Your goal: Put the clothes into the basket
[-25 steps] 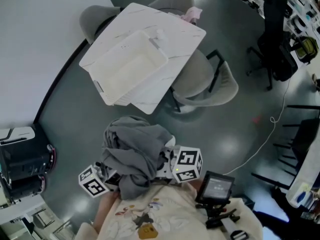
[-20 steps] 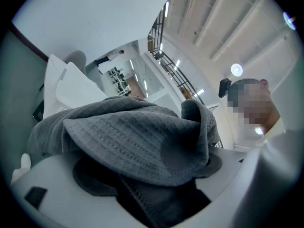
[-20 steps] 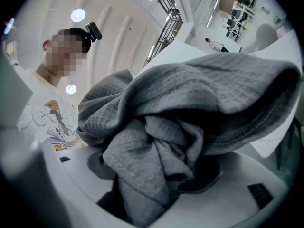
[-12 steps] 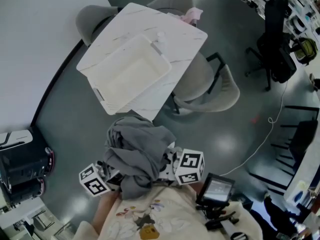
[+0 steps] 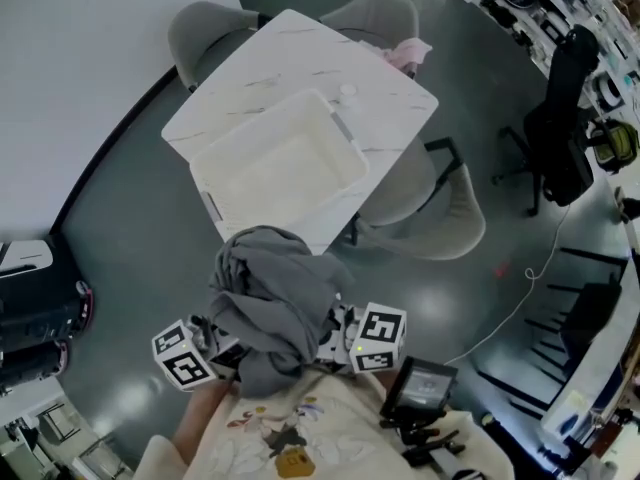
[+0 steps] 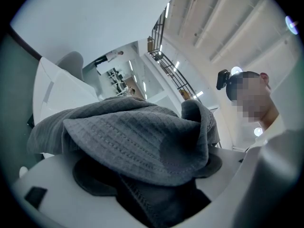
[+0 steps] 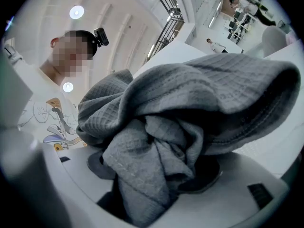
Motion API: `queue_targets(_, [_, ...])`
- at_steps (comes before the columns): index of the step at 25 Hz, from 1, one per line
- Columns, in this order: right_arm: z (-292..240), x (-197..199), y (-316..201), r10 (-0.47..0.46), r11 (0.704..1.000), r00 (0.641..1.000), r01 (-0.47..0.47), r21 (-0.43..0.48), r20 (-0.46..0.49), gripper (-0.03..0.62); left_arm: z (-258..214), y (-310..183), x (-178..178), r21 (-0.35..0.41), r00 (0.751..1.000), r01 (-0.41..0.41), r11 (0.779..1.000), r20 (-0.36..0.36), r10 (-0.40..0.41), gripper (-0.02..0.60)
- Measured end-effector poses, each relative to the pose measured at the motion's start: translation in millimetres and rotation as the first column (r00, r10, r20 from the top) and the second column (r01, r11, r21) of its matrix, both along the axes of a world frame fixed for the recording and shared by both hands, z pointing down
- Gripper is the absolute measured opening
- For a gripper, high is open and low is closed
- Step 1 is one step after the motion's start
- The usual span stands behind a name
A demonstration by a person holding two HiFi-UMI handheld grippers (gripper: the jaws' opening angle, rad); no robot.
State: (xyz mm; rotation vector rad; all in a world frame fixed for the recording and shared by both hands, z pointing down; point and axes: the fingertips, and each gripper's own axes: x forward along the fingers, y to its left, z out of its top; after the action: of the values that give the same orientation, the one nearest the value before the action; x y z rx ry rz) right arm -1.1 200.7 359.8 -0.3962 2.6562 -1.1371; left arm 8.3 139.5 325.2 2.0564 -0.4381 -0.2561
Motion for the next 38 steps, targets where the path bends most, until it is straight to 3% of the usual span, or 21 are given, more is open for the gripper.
queue_targets(7, [-11.4,3.0,-59.8,0.027,0.999,0.999,-0.027,0.023,-0.024,0.318,-13.3,-58.8,2.4,0.022,0.999,-0.014,1.0,-0.036,0.015,0.448])
queue_targets(22, [-12.0,-16.8,-138.0,0.104,0.994,0.99,-0.102,0.023,-0.096,0.318,-14.8,-136.4,-15.1,0.017,0.992,-0.094,0.995,-0.085,0.095,0.448])
queue_targets(33, [-3.0,-29.3,-181.0,0.232,0.973,0.96,-0.232,0.016,-0.155,0.319,-5.9,-178.3,-23.2,0.02,0.969,-0.214,0.977,-0.122,0.215,0.448])
queue_targets(38, [-2.5,-24.7,-187.6,0.249,0.967,0.951,-0.253,0.001,-0.186,0.321,-6.2,-185.1,-19.5,0.01,0.967,-0.211,0.977,-0.143,0.21,0.448])
